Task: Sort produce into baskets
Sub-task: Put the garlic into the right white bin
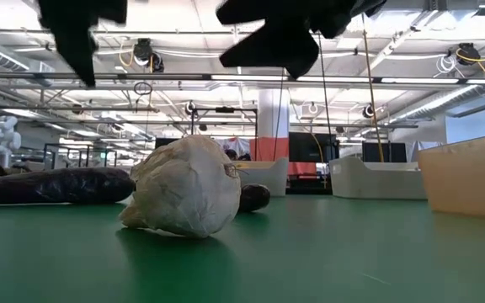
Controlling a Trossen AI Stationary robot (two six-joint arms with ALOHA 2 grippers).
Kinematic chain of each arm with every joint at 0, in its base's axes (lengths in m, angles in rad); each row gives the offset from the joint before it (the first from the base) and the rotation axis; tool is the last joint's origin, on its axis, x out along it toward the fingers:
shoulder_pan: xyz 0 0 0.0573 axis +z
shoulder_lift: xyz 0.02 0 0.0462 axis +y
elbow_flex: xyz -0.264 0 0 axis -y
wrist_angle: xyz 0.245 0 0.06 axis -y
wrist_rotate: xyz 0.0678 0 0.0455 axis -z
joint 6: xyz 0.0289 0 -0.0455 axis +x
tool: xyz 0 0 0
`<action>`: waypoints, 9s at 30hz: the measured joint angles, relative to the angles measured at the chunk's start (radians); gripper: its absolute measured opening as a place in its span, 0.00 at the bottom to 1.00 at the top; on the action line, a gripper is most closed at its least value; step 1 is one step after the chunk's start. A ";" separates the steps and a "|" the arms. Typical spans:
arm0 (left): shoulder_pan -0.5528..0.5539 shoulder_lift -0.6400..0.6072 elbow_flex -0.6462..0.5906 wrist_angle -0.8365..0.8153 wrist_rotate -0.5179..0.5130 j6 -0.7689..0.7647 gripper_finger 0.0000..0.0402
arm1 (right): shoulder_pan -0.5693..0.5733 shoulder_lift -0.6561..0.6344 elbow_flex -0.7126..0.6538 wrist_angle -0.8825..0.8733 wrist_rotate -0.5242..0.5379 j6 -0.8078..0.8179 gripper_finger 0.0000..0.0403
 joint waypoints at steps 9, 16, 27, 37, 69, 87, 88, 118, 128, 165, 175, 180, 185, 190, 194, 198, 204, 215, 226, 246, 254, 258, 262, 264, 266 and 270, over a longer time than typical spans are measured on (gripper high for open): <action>0.014 0.022 -0.283 0.245 -0.048 -0.025 0.72 | 0.003 0.025 0.000 0.063 -0.136 -0.025 0.68; -0.001 0.023 -0.328 0.263 -0.044 -0.054 0.72 | 0.028 0.139 0.000 0.163 -0.183 -0.110 0.68; -0.038 0.022 -0.328 0.314 -0.047 -0.025 0.72 | 0.071 0.309 0.125 0.179 -0.092 -0.119 0.68; -0.079 0.022 -0.328 0.335 -0.084 -0.021 0.72 | 0.068 0.392 0.246 -0.069 -0.008 -0.110 0.68; -0.105 0.022 -0.328 0.333 -0.105 0.006 0.72 | -0.029 0.322 0.627 -0.926 0.005 -0.333 0.40; -0.105 0.022 -0.327 0.332 -0.145 -0.029 0.72 | -0.715 -0.289 0.147 -1.207 0.002 -0.471 0.40; -0.105 0.022 -0.327 0.332 -0.144 -0.029 0.72 | -0.756 -0.321 0.107 -1.208 0.002 -0.481 0.40; -0.102 0.022 -0.327 0.332 -0.141 -0.001 0.72 | -1.246 -0.351 -0.081 -1.040 0.007 -0.562 0.69; -0.102 0.014 -0.305 0.329 0.026 -0.015 0.72 | -1.201 -0.362 0.139 -1.163 -0.190 -0.447 0.71; -0.799 0.356 -0.160 0.611 0.229 -0.263 0.72 | -0.089 -0.322 -0.069 -0.293 -0.142 -0.060 0.71; -0.805 0.458 -0.160 0.596 0.233 -0.201 0.72 | -0.072 -0.294 -0.088 -0.213 -0.145 -0.082 0.71; -0.805 0.488 -0.161 0.593 0.256 -0.171 0.72 | -0.072 -0.281 -0.087 -0.184 -0.146 -0.105 0.71; -0.806 0.492 -0.161 0.587 0.257 -0.150 0.70 | -0.072 -0.279 -0.087 -0.184 -0.146 -0.111 0.71; -0.806 0.492 -0.161 0.567 0.257 -0.155 0.61 | -0.072 -0.279 -0.087 -0.184 -0.146 -0.111 0.71; -0.806 0.492 -0.161 0.561 0.257 -0.155 0.52 | -0.072 -0.279 -0.087 -0.184 -0.146 -0.111 0.71; -0.806 0.492 -0.161 0.562 0.257 -0.155 0.43 | -0.072 -0.279 -0.087 -0.184 -0.146 -0.111 0.71; -0.799 0.492 -0.154 0.558 0.280 -0.156 0.34 | -0.072 -0.279 -0.087 -0.184 -0.146 -0.111 0.71; -0.677 0.434 -0.018 0.473 0.235 -0.001 0.32 | -0.072 -0.279 -0.087 -0.213 -0.149 -0.065 0.71; -0.395 0.401 0.147 0.505 -0.090 0.424 0.32 | -0.047 -0.279 -0.087 -0.504 -0.103 0.126 0.71; 0.319 0.758 0.206 1.479 0.352 0.753 0.32 | 0.170 -0.282 -0.242 -0.619 0.170 0.465 0.71; 0.403 1.102 0.557 1.563 0.452 0.653 0.32 | 0.170 -0.282 -0.243 -0.607 0.170 0.463 0.71; 0.432 1.225 0.729 1.521 0.445 0.599 0.32 | 0.170 -0.282 -0.243 -0.597 0.169 0.469 0.71; 0.453 1.286 0.818 1.480 0.439 0.523 0.32 | 0.170 -0.282 -0.243 -0.591 0.168 0.489 0.71; 0.459 1.299 0.838 1.480 0.409 0.499 0.32 | 0.170 -0.282 -0.243 -0.590 0.167 0.490 0.71; 0.465 1.303 0.849 1.483 0.398 0.473 0.32 | 0.170 -0.282 -0.243 -0.586 0.168 0.487 0.71; 0.468 1.302 0.849 1.468 0.394 0.471 0.32 | 0.170 -0.282 -0.243 -0.579 0.167 0.486 0.71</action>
